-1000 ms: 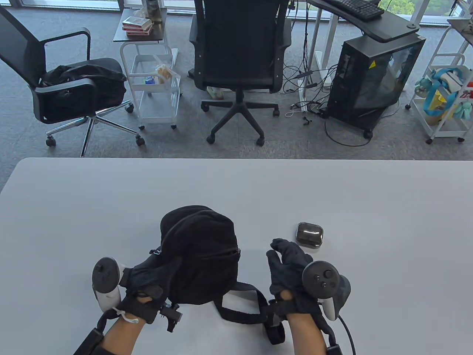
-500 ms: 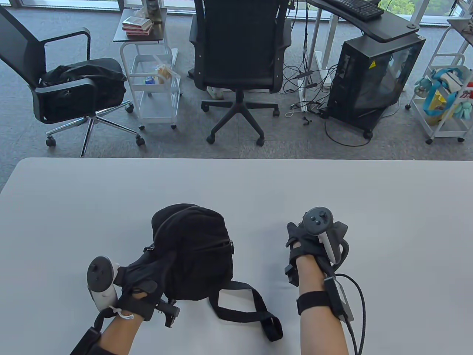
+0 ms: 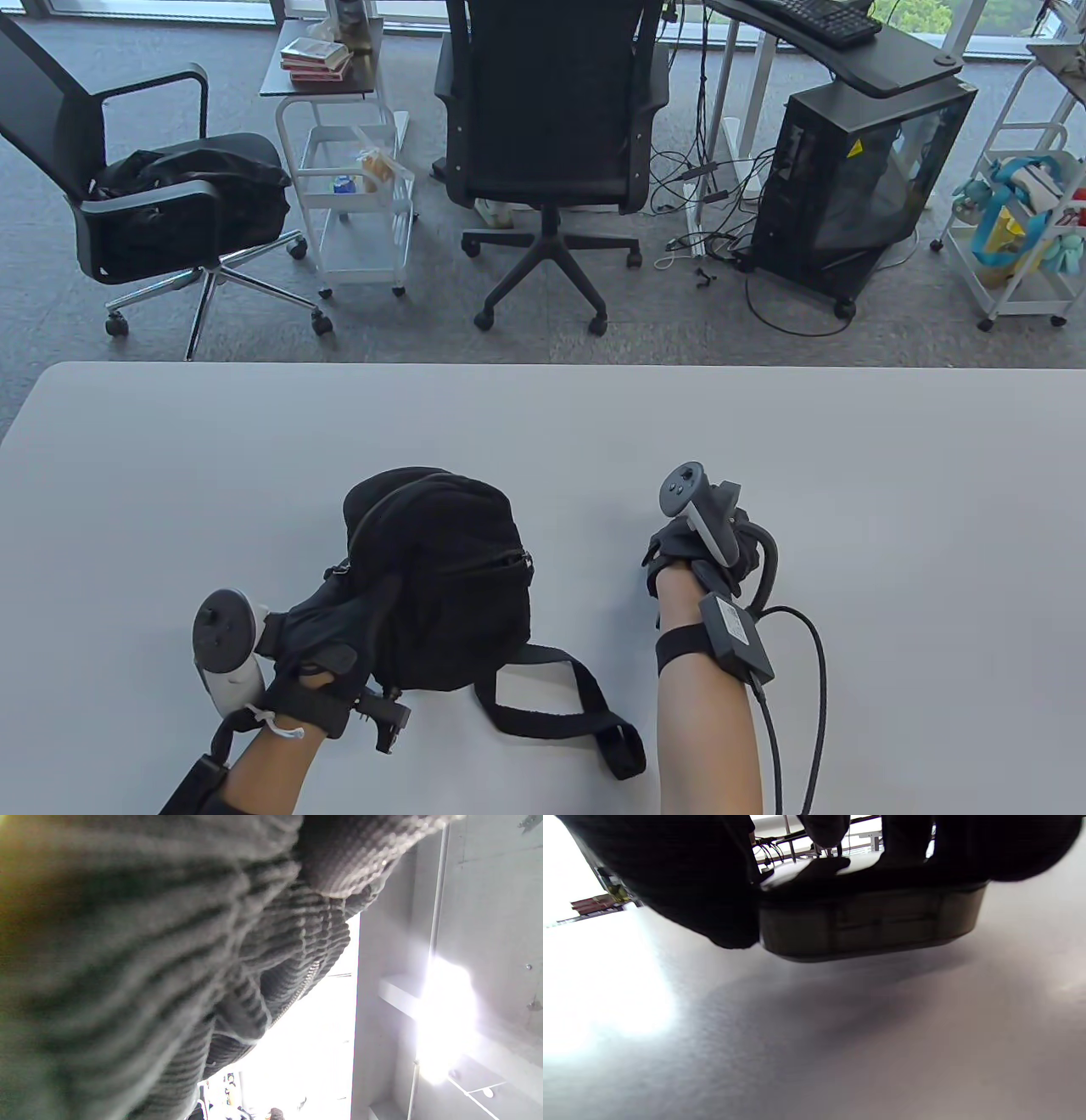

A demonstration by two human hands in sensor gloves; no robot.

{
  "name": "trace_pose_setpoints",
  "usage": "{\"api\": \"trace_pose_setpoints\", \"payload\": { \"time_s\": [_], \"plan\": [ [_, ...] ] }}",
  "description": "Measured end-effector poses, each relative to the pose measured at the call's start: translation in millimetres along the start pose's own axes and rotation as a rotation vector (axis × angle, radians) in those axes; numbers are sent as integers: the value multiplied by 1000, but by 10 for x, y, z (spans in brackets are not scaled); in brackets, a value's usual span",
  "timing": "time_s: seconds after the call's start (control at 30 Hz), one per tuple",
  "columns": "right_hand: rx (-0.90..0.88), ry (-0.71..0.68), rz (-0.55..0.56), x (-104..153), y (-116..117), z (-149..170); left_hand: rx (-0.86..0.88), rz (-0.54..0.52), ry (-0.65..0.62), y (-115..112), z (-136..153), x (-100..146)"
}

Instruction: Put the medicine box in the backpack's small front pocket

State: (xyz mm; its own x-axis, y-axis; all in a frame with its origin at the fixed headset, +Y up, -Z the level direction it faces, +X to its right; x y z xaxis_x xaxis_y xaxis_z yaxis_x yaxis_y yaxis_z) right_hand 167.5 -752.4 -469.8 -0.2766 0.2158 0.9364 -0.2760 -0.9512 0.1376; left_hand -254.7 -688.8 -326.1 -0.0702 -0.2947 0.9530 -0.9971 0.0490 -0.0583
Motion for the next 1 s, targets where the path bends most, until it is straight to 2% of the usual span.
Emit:
{"api": "trace_pose_setpoints", "payload": {
  "time_s": [0.2, 0.3, 0.4, 0.47, 0.57, 0.7, 0.73, 0.83, 1.0],
  "plan": [
    [-186, -177, -20, 547, -369, -127, 38, -15, 25, 26, 38, 3],
    [-371, -352, -8, 954, -518, -254, 88, -22, 44, 32, 50, 13],
    [-696, -532, 112, 1408, -642, -372, 101, -25, 51, 34, 55, 23],
    [-865, -601, 166, 1658, -675, -414, 90, -20, 52, 33, 60, 27],
    [-1111, -680, 324, 1945, -581, -445, 66, -3, 53, 7, 53, 46],
    [-1213, -651, 359, 2047, -342, -449, 21, 43, 48, -104, 49, 55],
    [-1203, -658, 359, 2057, -335, -455, 11, 64, 47, -138, 46, 55],
    [-1116, -661, 462, 2078, -373, -412, -26, 142, 28, -273, 18, 65],
    [-1095, -645, 455, 2066, -336, -404, -33, 195, -3, -400, -32, 90]
  ]
}}
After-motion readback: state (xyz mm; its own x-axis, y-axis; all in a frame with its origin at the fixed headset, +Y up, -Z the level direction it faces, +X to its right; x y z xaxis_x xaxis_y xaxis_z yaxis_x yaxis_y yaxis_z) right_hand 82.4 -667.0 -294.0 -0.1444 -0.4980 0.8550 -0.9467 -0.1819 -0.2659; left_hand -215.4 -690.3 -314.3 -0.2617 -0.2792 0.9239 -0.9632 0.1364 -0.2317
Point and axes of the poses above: the tracker on the back of each hand, its own z axis roughly to the little-finger side, its own x axis roughly from the fingertips to the wrist, y = z × x, the point moved 2 cm from there along -x, roughly from the wrist to the fingertips, and after that the axes turned 4 degrees about -y, right-handed, at the moved point
